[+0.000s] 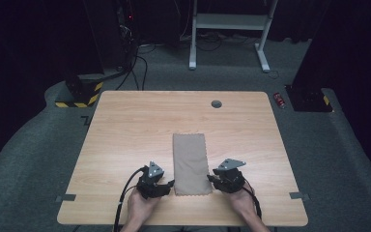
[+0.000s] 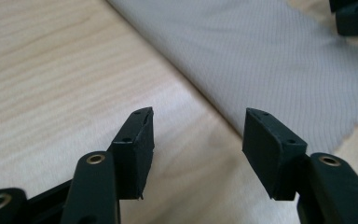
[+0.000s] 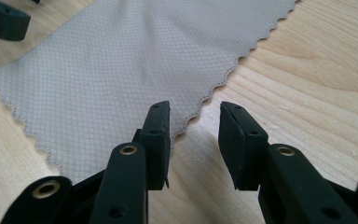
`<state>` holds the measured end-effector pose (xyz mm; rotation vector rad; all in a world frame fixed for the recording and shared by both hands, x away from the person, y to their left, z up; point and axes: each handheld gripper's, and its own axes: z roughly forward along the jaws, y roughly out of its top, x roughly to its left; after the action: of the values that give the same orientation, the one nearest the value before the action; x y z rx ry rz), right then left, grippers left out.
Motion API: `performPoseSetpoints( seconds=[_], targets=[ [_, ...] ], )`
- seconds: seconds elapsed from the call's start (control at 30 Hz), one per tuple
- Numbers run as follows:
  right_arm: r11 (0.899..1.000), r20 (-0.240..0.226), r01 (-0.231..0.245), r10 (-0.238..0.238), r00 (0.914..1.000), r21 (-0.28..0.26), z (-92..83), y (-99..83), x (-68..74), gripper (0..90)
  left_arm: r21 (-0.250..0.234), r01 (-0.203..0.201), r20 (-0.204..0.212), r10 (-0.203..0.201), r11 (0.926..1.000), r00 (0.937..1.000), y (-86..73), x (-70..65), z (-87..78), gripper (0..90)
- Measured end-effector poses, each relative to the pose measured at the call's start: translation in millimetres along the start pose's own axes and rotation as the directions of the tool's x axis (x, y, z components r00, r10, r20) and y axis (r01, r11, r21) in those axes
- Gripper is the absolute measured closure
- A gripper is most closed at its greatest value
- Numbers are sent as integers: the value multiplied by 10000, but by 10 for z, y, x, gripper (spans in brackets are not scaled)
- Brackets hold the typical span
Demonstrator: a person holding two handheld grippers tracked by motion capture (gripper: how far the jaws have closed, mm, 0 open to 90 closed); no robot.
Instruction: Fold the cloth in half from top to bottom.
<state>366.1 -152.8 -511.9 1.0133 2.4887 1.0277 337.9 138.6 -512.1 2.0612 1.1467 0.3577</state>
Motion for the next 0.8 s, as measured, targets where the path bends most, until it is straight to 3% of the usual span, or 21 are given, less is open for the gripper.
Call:
performPoseSetpoints(
  seconds=[0.2, 0.37, 0.53, 0.8],
  targets=[
    [9991, -40, -374, 374, 9993, -197, 23, 38, -75, 664, 59, 153, 215, -154, 9999, 9996, 203, 152, 75, 424],
    [9981, -34, -477, 476, 9989, -383, 56, 167, -126, 711, -5, 353, 82, -352, 9994, 9993, 368, 290, 142, 425],
    [9955, -197, -775, 765, 9969, -547, 120, 286, -207, 813, -207, 629, -64, -630, 9978, 9980, 523, 419, 225, 426],
    [9899, -92, -1228, 1225, 9924, -702, 277, 479, -345, 839, 49, 991, -395, -989, 9951, 9943, 795, 617, 459, 434]
  ],
)
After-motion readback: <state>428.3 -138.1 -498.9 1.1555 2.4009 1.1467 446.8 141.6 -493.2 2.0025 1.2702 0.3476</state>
